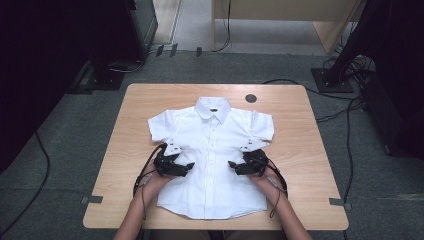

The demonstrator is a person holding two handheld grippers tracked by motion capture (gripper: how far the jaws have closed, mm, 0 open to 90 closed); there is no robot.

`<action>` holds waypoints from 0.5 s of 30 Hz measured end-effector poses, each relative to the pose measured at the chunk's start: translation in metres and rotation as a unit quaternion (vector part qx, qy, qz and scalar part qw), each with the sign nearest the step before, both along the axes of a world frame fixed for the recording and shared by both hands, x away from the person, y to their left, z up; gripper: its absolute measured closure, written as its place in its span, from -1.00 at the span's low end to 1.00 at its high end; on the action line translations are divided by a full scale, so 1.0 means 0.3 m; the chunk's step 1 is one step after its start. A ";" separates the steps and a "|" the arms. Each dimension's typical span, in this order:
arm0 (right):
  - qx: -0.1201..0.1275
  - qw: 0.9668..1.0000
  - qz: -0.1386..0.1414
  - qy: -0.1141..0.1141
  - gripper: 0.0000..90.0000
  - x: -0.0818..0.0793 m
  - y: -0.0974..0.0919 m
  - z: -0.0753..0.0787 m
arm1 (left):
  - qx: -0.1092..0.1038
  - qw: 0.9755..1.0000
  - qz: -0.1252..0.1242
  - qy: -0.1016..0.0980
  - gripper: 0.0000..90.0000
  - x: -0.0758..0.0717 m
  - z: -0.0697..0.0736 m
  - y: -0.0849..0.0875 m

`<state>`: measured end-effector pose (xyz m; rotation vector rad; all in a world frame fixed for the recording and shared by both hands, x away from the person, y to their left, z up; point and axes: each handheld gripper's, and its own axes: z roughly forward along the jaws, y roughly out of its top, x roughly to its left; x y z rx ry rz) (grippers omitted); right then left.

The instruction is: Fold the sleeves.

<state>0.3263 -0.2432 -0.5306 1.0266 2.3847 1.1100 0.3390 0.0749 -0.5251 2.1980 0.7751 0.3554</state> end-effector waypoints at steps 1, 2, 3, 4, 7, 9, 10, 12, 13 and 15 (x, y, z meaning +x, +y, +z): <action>0.000 1.000 0.000 0.000 -0.48 0.000 0.000 0.000 | -0.001 1.000 0.002 0.000 -0.54 -0.001 0.000 0.000; 0.000 1.000 0.000 0.000 -0.48 0.000 0.000 0.000 | -0.001 1.000 0.002 0.000 -0.54 -0.001 0.000 0.000; 0.000 1.000 0.000 0.000 -0.48 0.000 0.000 0.000 | 0.000 1.000 0.002 0.000 -0.54 -0.001 0.000 0.000; 0.000 1.000 0.000 0.000 -0.48 0.000 0.000 0.000 | 0.000 1.000 0.001 0.000 -0.54 -0.001 0.000 0.000; 0.000 1.000 0.000 0.000 -0.48 0.000 0.000 0.000 | 0.000 1.000 0.001 0.001 -0.54 -0.001 0.000 0.000; 0.000 1.000 0.000 0.000 -0.48 0.000 0.000 0.000 | 0.000 1.000 0.001 0.001 -0.54 0.000 0.000 0.000; 0.000 1.000 0.000 0.000 -0.48 0.000 0.000 0.000 | 0.000 1.000 0.001 0.001 -0.54 0.001 0.000 0.001; 0.000 1.000 0.000 0.000 -0.48 0.001 0.000 0.000 | -0.001 1.000 0.001 0.001 -0.54 0.002 0.000 0.001; 0.000 1.000 0.000 0.000 -0.48 0.001 0.000 0.000 | 0.000 1.000 0.001 0.001 -0.54 0.003 0.000 0.000; 0.000 1.000 0.000 0.000 -0.48 0.001 0.000 0.000 | 0.000 1.000 0.001 0.001 -0.54 0.005 0.000 0.000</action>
